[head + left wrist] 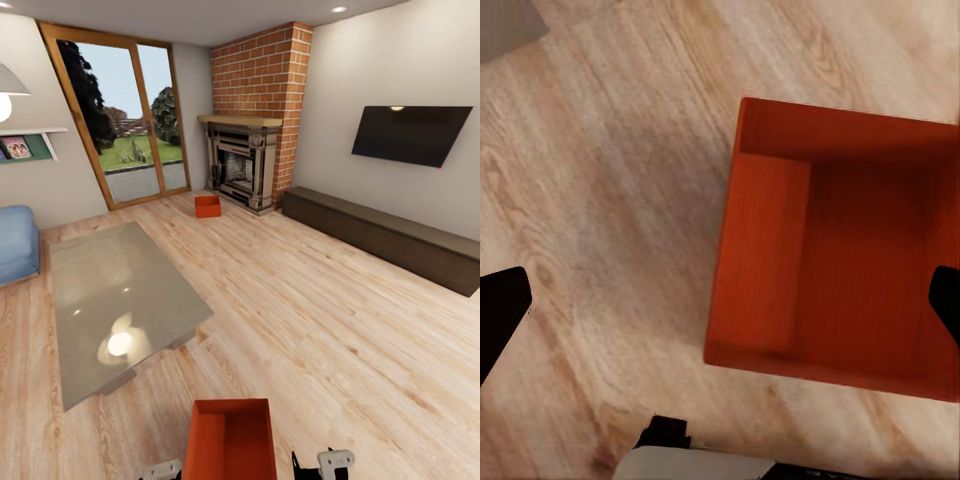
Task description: Move the two storage containers from the living room to the garage. In the garage, place one container on the floor and stack the other container on top of it (either order is fine).
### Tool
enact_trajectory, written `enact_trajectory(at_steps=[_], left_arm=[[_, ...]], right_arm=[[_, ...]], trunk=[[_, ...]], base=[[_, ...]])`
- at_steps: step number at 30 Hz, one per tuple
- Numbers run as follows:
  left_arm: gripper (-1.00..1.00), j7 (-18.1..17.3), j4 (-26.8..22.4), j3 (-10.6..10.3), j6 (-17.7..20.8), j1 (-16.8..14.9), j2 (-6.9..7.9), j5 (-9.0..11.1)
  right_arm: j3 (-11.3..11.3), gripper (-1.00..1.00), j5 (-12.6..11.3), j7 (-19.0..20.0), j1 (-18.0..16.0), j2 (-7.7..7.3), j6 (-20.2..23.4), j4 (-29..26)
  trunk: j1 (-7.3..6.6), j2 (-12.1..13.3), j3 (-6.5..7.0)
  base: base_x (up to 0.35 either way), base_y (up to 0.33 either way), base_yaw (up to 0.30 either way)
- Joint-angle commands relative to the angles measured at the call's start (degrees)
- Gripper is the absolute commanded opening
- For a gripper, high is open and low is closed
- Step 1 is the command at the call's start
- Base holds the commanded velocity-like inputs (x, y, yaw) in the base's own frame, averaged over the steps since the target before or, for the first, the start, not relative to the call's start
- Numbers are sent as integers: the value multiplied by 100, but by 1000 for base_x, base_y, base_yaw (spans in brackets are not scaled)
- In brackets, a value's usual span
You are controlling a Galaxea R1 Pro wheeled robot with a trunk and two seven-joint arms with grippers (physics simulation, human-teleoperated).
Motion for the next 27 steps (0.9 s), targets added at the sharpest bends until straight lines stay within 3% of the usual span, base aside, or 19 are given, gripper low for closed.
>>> enact_trajectory(at_steps=[1,8,9,13,27], left_arm=[[100,11,-32,-1,13,-3,-13,6],[100,26,-257,13,238,-3,-26,-215],[100,28,-748,16,303,-3,-25,-217],[100,44,-745,37,297,-2,-17,-234],[100,53,-710,59,281,-3,-14,-235]], right_arm=[[2,100,69,-34,-3,0,-7,-2],[0,100,64,-31,-3,0,-13,-7],[0,100,61,-30,-3,0,-14,-7],[0,100,53,-27,-3,0,-15,-8],[0,100,51,-26,-4,0,-15,-4]], trunk=[[6,-10,-10],[6,-10,-10],[6,-10,-10],[6,-10,-10],[6,-10,-10]], base=[[310,0,0],[236,0,0],[65,0,0],[18,0,0],[-235,0,0]])
